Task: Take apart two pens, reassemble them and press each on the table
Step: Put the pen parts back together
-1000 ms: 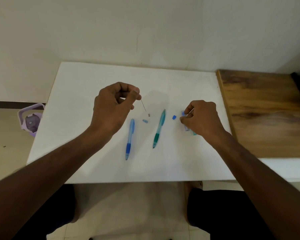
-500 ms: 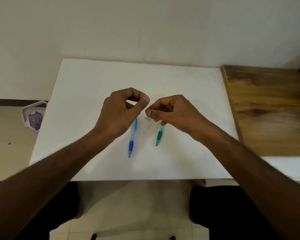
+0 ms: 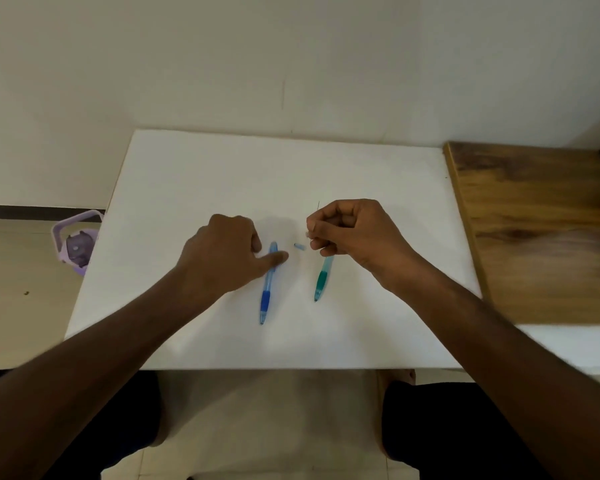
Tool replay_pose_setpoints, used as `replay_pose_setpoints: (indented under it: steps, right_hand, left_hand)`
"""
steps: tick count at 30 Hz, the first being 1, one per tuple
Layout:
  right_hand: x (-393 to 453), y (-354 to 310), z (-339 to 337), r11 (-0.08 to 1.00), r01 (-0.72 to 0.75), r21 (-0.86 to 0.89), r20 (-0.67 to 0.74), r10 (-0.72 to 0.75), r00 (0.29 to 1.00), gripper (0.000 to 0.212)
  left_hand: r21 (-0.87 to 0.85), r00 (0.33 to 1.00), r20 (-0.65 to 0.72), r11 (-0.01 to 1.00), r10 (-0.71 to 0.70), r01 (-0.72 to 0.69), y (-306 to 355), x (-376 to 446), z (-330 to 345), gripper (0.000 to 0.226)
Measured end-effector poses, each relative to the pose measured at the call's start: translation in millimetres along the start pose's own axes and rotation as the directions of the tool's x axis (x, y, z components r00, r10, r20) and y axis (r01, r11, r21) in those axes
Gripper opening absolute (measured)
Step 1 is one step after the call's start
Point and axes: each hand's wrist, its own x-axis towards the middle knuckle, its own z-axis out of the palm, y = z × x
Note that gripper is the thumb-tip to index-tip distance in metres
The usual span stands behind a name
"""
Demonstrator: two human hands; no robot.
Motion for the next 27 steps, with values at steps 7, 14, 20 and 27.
replay_pose_setpoints:
  steps: [7, 14, 20, 27]
  right_hand:
    - [4.1, 1.0, 8.8, 0.998, 0.005, 0.058, -0.001, -0.005, 1.000, 0.013]
    - [7.0, -4.9, 10.6, 0.990, 0.046, 0.136, -0.125, -0.029, 0.992, 0.016]
    - [10.1, -10.0, 8.9, 0.989, 0.076, 0.125, -0.189, -0.051, 0.981, 0.020]
    - [10.4, -8.3, 8.1, 0.985, 0.104, 0.137, -0.168, -0.081, 0.982, 0.019]
  left_hand:
    - [-0.040, 1.000, 0.016, 0.999, 0.024, -0.023, 8.2, -3.2, 6.2, 0.040]
    - [-0.316, 0.970, -0.098, 0.917, 0.223, -0.242, 9.0, -7.9, -5.3, 0.025]
    - [-0.420, 0.929, -0.234, 0.832, 0.287, -0.363, 13.6, -11.1, -13.8, 0.024]
    - [-0.437, 0.931, -0.238, 0.825, 0.278, -0.358, 14.9, -14.2, -19.3, 0.025]
